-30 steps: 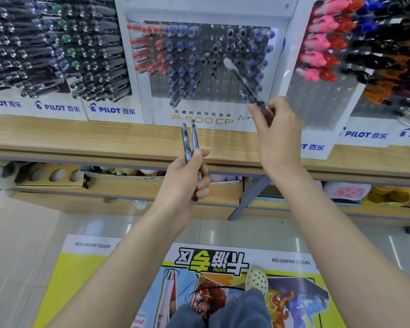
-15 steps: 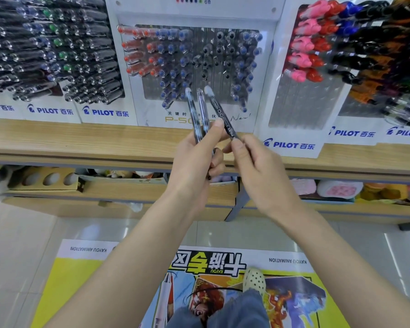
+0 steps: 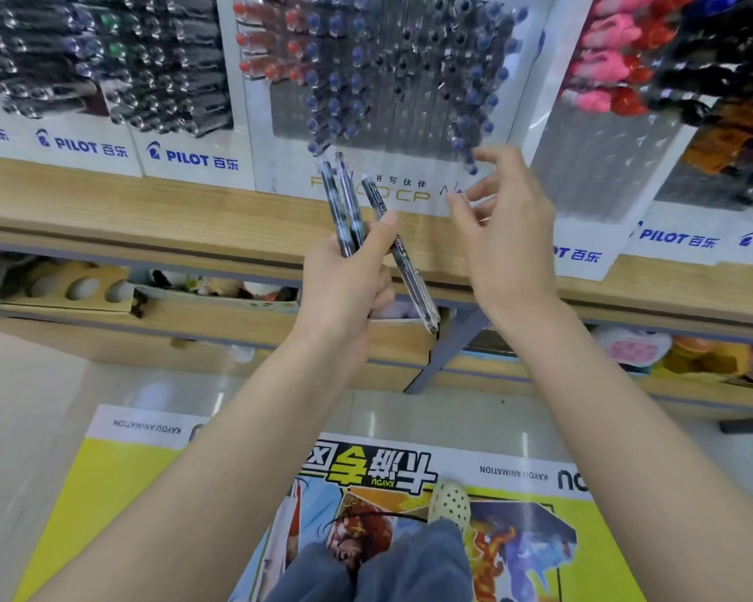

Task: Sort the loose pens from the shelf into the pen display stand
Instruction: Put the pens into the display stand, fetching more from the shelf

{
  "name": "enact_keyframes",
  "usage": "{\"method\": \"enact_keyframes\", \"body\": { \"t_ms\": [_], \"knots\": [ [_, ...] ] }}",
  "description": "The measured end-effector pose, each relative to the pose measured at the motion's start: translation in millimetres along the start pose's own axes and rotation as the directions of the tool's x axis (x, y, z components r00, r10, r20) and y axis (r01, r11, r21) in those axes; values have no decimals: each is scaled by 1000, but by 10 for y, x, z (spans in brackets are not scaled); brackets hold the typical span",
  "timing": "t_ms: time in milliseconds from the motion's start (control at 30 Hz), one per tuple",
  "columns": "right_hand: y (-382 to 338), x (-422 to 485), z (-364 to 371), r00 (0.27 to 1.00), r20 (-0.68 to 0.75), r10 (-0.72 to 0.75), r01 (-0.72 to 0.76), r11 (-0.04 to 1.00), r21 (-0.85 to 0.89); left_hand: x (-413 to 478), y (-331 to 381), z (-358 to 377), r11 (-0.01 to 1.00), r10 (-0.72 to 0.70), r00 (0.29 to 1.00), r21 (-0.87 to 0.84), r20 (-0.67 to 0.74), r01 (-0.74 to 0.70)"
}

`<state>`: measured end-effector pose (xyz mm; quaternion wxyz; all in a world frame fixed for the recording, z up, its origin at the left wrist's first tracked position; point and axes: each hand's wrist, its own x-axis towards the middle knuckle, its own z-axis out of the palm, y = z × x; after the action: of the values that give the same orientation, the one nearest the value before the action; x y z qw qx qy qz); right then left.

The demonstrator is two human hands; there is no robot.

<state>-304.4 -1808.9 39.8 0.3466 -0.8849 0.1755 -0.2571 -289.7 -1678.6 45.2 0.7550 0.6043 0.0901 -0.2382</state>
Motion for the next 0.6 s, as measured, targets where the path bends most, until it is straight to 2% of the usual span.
{"method": "enact_keyframes", "body": {
  "t_ms": [100, 167, 267, 400, 500, 600],
  "knots": [
    [66, 149, 74, 998, -30, -53, 51, 997, -59, 11, -47, -37, 999, -27, 999, -30, -18, 26],
    [94, 189, 59, 989, -39, -140, 134, 985, -113, 3, -48, -54, 998, -37, 999, -44, -13, 36],
    [69, 90, -58, 947, -63, -315, 292, 926, -240, -15, 6, -61, 997, -58, 998, -52, -7, 58],
    [20, -136, -239, 882, -152, -446, 393, 875, -284, -26, 86, -29, 997, -64, 998, -47, 8, 64],
    [30, -238, -297, 844, -180, -505, 438, 843, -311, -26, 99, -6, 997, -67, 998, -29, 17, 67],
    [44, -249, -278, 849, -183, -496, 433, 851, -297, -44, 91, 4, 997, -72, 997, -16, 25, 73]
  ]
}}
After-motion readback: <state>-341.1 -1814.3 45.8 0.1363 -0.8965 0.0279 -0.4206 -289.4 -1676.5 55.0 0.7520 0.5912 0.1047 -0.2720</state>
